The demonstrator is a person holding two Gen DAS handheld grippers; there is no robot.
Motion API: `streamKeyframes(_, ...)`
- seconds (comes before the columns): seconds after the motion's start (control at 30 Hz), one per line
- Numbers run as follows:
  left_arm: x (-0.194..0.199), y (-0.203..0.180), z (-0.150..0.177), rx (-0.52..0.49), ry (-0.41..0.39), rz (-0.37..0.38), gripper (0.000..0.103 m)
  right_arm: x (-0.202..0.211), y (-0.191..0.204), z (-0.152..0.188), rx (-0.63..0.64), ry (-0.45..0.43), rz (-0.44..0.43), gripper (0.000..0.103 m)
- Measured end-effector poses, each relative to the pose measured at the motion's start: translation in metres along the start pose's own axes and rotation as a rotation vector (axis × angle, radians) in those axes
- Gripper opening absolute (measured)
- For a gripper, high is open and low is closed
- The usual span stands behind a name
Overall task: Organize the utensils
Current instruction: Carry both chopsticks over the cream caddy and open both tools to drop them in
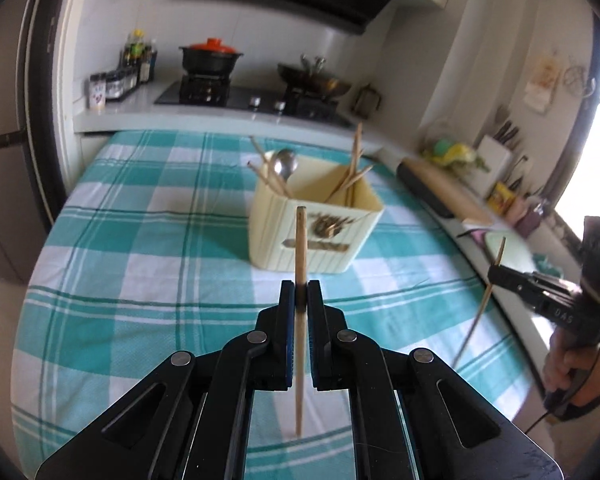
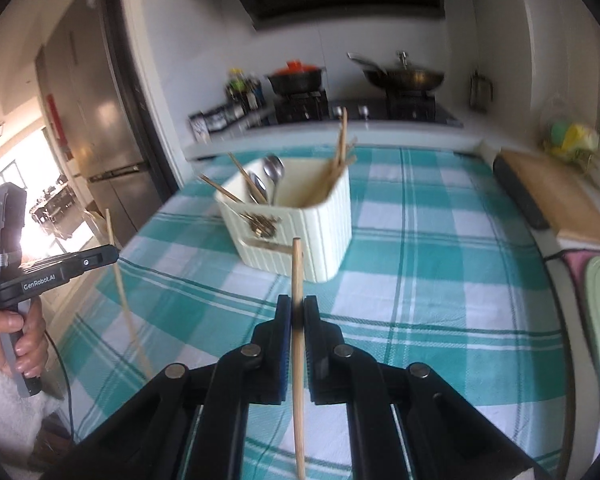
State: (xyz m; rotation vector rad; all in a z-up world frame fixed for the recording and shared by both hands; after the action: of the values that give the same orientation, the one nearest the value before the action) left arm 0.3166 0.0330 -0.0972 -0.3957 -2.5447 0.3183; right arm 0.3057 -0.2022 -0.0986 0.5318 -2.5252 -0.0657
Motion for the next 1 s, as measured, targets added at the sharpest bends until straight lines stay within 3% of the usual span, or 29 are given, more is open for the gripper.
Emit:
streamKeyframes(0.43,0.044,-0.026,-0.021,-0.029,-0.101,0.037,0.004,0.061,0.02,-0.038,0.024,-0.176,-0.012,0.006)
streamKeyframes(1.0,0.041,-0.026,-0.019,-0.059,-0.098,0.028,0.004,0.061,0.02,-0.045,0.037,-0.169,-0.006,0.006)
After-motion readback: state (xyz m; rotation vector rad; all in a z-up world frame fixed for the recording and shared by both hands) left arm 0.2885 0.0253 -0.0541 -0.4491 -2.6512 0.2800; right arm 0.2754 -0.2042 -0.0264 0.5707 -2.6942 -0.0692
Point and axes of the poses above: each gripper's, at about its wrist camera, not at the fingertips, and x roughly against the way its jaws point, y to its left, z to its underside, the point moved 7 cm from there along -x, roughly the way its jaws point, and after that the axes turned 9 degrees about -y, right-handed, at the moved point
